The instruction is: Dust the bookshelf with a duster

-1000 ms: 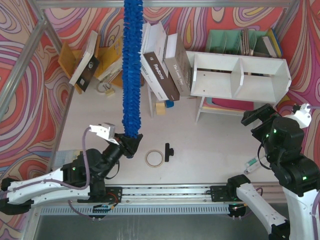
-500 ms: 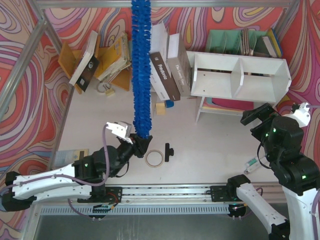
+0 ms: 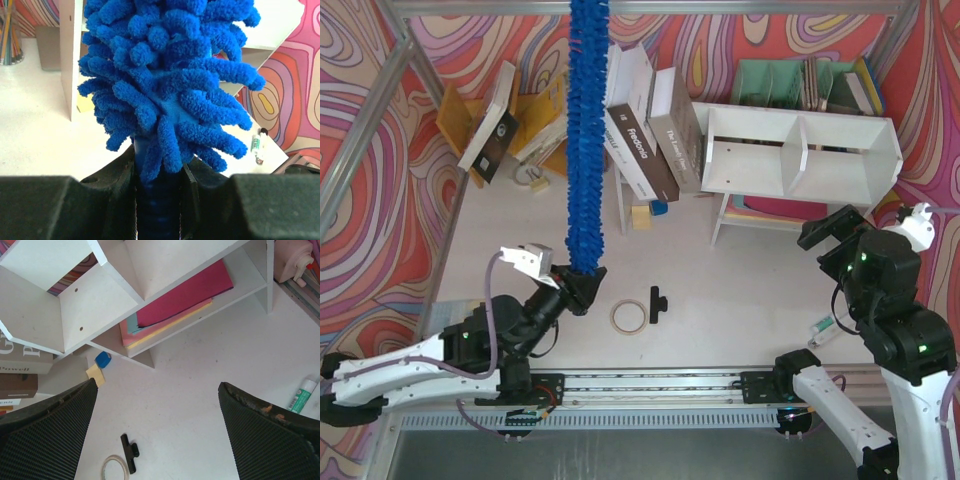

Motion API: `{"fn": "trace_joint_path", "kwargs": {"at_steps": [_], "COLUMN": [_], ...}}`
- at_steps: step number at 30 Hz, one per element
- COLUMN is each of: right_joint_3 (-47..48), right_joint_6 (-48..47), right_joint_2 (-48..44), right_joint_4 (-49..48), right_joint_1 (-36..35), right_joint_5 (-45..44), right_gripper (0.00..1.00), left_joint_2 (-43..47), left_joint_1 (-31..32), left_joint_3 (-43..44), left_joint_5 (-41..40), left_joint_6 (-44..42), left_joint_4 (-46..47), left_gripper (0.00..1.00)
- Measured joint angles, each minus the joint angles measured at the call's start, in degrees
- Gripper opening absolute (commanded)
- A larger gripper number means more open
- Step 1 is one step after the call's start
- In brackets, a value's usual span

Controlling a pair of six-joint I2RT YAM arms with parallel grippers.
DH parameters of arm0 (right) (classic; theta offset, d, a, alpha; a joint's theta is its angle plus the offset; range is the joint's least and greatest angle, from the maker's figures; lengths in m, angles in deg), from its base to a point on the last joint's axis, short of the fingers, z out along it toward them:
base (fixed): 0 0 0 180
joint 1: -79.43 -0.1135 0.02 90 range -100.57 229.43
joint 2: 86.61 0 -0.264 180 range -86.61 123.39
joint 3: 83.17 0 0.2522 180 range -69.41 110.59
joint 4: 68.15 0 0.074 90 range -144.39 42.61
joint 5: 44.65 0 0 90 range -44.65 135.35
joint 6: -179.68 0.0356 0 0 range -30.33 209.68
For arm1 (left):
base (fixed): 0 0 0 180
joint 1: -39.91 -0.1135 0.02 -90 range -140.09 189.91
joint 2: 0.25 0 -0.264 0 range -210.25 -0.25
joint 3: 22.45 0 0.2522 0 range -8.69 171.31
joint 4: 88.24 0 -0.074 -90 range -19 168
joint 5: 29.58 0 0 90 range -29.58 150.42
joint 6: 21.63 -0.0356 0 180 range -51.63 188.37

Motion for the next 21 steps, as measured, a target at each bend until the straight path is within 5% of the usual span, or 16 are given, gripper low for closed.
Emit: {"fn": "trace_joint_path", "kwargs": {"at_steps": [21], "right_joint_3": [-0.09], "right_joint_6": [0.02], "right_joint_2": [0.00], "right_joint_4": [0.00], "right_joint_1": [0.00], "right_joint_5": [0.11], "right_gripper": [0.94], "left_joint_2": [-12.55], "left_joint_1": [2.21], "left_joint_3": [8.20], "left_joint_5": [7.61], "left_joint_6": [-4.28], "left_joint_4": [-6.25], "left_gripper": [0.00]}}
